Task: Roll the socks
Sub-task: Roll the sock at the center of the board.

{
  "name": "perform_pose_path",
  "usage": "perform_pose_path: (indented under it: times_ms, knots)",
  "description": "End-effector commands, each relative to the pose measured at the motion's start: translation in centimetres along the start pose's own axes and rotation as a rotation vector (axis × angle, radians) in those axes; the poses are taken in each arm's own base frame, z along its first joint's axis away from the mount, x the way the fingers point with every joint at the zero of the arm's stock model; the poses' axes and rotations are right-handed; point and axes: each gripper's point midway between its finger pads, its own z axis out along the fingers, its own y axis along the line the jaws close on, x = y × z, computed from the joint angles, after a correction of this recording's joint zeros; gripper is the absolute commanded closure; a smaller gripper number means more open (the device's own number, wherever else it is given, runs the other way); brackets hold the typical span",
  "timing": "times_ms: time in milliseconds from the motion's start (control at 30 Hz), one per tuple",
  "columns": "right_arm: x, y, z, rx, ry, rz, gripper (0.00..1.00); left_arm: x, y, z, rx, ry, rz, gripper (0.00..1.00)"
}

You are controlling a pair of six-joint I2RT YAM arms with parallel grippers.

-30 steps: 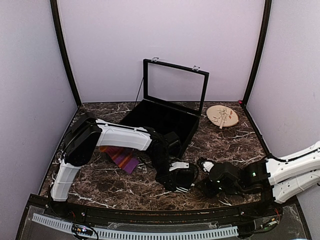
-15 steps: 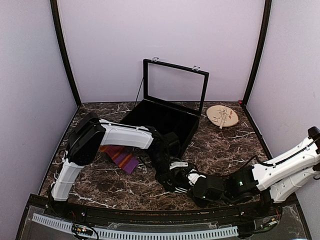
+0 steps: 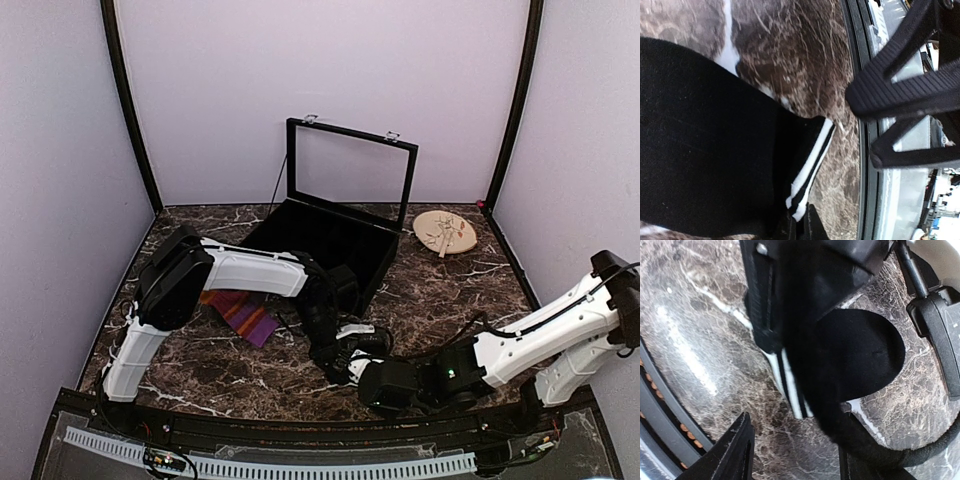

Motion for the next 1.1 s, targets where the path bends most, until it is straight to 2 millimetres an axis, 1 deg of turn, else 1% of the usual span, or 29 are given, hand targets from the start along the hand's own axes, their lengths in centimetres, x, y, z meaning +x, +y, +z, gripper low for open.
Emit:
perform_pose_path:
  times_ms: [0, 133, 267, 333, 500, 633, 767, 1000, 1067]
  knots:
    - [-0.4, -0.1, 0.2, 0.04, -0.003, -0.075, 0.46, 1.8, 0.3, 0.6, 0.022, 0.065, -0.058, 1.0]
    - [-0.3, -0.2, 0.7, 0.06, 0.005, -0.1, 0.47, 1.7, 0.5, 0.5, 0.039, 0.058, -0.067, 1.0]
    - [-0.8, -1.4, 0.1, 0.115, -0.024, -0.079, 0.47, 1.9, 0.6, 0.6, 0.052, 0.055, -0.075, 1.0]
    - [-0.7, -1.4, -0.1, 0.11, -0.022, -0.08, 0.47, 1.8, 0.7, 0.6, 0.056, 0.054, -0.079, 1.0]
    - [0.0, -0.5, 0.5, 0.065, 0.006, -0.121, 0.49, 1.7, 0.7, 0.6, 0.065, 0.053, -0.083, 1.0]
    - [-0.5, -0.1, 0.6, 0.059, -0.002, -0.16, 0.49, 1.8, 0.7, 0.5, 0.067, 0.054, -0.083, 1.0]
    - [-0.4, 0.0, 1.0, 0.069, 0.01, -0.209, 0.49, 1.7, 0.6, 0.5, 0.074, 0.053, -0.084, 1.0]
    - [-0.9, 0.4, 1.1, 0.059, 0.0, -0.241, 0.49, 1.6, 0.6, 0.5, 0.095, 0.05, -0.086, 1.0]
    - [-0.4, 0.5, 1.8, 0.066, 0.023, -0.264, 0.49, 1.6, 0.6, 0.5, 0.099, 0.049, -0.085, 1.0]
